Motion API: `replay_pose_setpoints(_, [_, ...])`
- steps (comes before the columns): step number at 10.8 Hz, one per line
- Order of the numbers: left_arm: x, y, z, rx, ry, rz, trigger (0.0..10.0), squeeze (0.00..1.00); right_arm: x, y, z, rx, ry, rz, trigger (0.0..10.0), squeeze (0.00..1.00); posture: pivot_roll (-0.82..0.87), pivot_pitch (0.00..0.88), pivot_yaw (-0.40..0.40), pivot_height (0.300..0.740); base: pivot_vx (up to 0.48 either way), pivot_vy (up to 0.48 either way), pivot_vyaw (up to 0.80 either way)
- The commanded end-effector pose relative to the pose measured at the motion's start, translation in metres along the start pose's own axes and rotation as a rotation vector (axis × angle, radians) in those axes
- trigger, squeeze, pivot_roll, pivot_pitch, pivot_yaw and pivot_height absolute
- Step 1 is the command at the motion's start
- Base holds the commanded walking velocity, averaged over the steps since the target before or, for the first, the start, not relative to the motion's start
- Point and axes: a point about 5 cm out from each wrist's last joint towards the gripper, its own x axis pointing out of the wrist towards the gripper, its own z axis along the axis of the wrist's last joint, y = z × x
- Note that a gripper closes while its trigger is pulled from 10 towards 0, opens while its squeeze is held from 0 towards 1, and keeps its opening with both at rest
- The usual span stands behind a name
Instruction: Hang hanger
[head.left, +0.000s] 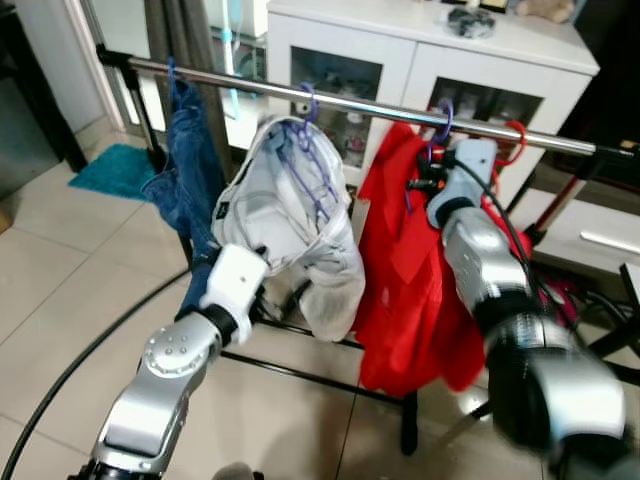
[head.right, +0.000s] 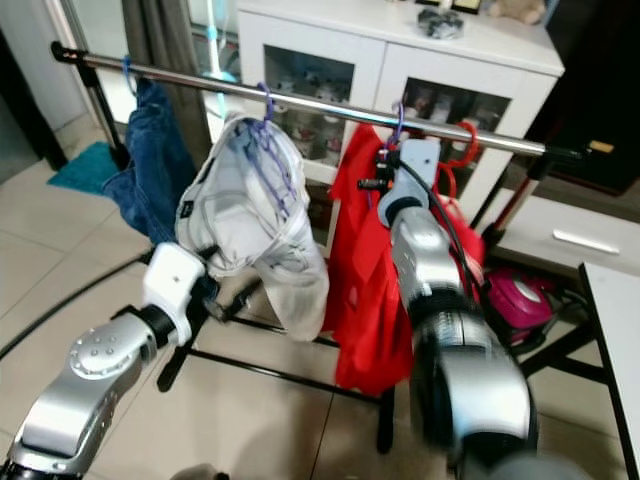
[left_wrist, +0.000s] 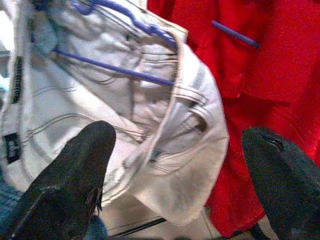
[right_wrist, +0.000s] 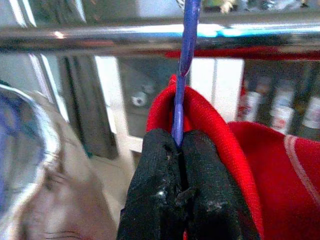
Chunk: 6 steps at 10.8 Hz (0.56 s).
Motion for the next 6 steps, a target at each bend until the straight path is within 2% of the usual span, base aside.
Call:
replay_pose_setpoints(1, [0.002,-0.001,0.002,-0.004,-0.010,0.006,10.0,0.00,-0.005,0.004,0.011,0.008,-0.058,0.052,0.0,0.00,0.02,0.000,-0.062,0.740,0.000,0.000,0.00])
replay_pose_setpoints(2, [0.002,-0.001,0.002,-0.023,-0.013,0.023,10.0,0.00,-0.015,0.007,0.010,0.033,-0.078,0.069,0.0,0.00,0.01,0.000,-0.056,0.740,0.000,0.000,0.00])
replay_pose_setpoints(4, [0.001,-0.003,0.001,-0.015,-0.027,0.033,10.0,0.00,-0.050,0.008,0.014,0.049,-0.150,0.090,0.0,0.00,-0.01,0.000,-0.040,0.740,0.000,0.000,0.00])
replay_pose_setpoints(6, [0.000,-0.002,0.002,-0.014,-0.023,0.046,10.0,0.00,-0.068,0.002,0.011,0.021,-0.128,0.051,0.0,0.00,-0.02,0.000,-0.048,0.740,0.000,0.000,0.00])
